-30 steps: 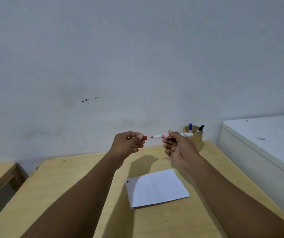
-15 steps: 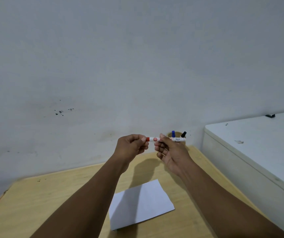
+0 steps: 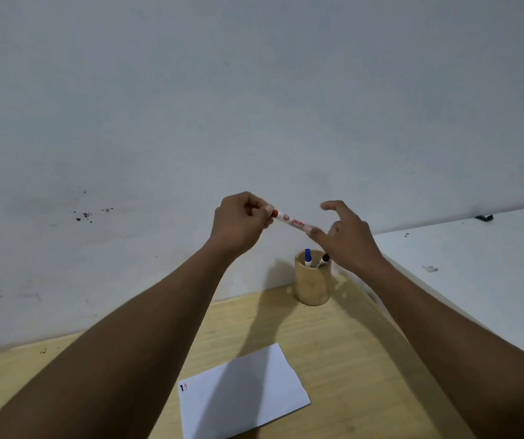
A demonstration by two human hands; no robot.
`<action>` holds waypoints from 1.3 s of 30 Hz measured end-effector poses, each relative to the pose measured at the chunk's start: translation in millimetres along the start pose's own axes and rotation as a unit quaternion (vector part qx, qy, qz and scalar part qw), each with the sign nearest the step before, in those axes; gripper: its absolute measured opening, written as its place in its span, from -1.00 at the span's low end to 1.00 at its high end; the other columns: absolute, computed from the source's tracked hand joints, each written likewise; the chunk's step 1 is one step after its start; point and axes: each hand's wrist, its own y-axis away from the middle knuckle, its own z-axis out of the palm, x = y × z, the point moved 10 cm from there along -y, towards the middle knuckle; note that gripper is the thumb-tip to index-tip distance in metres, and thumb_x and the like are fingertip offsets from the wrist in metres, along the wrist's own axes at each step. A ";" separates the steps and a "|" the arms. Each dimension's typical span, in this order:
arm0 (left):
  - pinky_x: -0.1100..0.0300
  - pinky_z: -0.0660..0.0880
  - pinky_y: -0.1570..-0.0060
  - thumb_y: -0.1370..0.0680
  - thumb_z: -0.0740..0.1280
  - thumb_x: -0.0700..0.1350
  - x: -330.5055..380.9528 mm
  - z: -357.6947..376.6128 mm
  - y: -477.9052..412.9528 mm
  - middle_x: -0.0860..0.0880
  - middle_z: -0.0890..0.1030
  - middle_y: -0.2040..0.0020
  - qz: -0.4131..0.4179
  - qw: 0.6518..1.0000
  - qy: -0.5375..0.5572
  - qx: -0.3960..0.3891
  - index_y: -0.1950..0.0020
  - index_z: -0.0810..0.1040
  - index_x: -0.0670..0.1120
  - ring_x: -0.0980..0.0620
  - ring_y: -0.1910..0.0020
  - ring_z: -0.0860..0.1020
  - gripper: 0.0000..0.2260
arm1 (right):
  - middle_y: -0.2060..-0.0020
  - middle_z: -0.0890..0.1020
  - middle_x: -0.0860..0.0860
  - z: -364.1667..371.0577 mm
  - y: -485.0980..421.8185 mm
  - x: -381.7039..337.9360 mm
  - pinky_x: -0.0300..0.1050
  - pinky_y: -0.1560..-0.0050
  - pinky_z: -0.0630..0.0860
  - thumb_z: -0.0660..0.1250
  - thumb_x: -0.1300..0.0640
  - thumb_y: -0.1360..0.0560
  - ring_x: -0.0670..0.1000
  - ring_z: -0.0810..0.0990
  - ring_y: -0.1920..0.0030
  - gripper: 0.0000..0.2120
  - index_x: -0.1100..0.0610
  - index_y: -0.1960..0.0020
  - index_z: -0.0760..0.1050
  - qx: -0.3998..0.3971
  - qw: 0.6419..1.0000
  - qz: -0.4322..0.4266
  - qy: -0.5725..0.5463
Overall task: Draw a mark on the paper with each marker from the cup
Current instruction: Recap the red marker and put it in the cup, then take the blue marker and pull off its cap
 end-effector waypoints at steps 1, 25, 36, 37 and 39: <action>0.09 0.65 0.08 -0.58 0.41 -0.12 9.9 6.4 -2.2 -0.02 0.74 0.21 0.019 0.999 -0.033 -0.002 0.07 0.67 -0.10 0.04 0.18 0.70 -0.92 | 0.34 0.60 0.00 2.9 -4.0 -3.6 0.02 0.10 0.59 0.42 -0.19 -0.47 0.08 0.64 0.19 -0.53 -0.09 -0.32 0.45 -0.020 0.998 -0.026 0.055; 0.05 0.62 0.00 -0.51 0.42 -0.18 -53.5 127.3 -6.1 -0.03 0.75 0.07 0.059 0.945 -0.268 -0.175 -0.04 0.72 -0.04 0.00 0.06 0.67 -0.85 | 0.07 0.72 -0.13 48.1 -28.5 94.1 0.04 -0.09 0.60 0.44 -0.10 -0.40 -0.03 0.66 -0.01 -0.84 -0.11 0.05 0.69 -0.091 0.994 0.055 0.011; 0.14 0.61 0.14 -0.55 0.45 -0.05 -17.7 14.8 -18.2 -0.06 0.75 0.20 0.003 0.993 -0.112 -0.040 0.08 0.67 -0.13 0.02 0.23 0.68 -0.85 | -0.20 0.65 -0.15 42.4 -15.4 2.1 0.11 -0.34 0.43 0.34 -0.30 -0.39 -0.03 0.55 -0.29 -0.56 -0.14 -0.19 0.60 -0.086 0.995 -0.042 -0.015; 0.12 0.62 0.13 -0.56 0.45 -0.06 -19.0 0.8 -14.6 -0.07 0.74 0.20 -0.019 0.997 -0.071 -0.040 0.06 0.67 -0.16 0.02 0.24 0.68 -0.83 | -0.16 0.66 -0.20 50.2 -11.7 -9.1 0.06 -0.30 0.45 0.32 -0.34 -0.36 -0.07 0.58 -0.25 -0.55 -0.17 -0.16 0.60 -0.112 0.992 -0.049 -0.018; 0.12 0.62 0.13 -0.57 0.44 -0.09 -22.8 -25.9 -2.5 -0.10 0.72 0.23 -0.059 0.997 0.014 -0.040 0.01 0.66 -0.26 0.02 0.27 0.68 -0.79 | 0.00 0.71 -0.18 65.9 -3.1 -33.2 -0.01 -0.15 0.53 0.37 -0.24 -0.43 -0.09 0.66 -0.07 -0.69 -0.12 -0.07 0.63 -0.156 0.985 -0.070 -0.038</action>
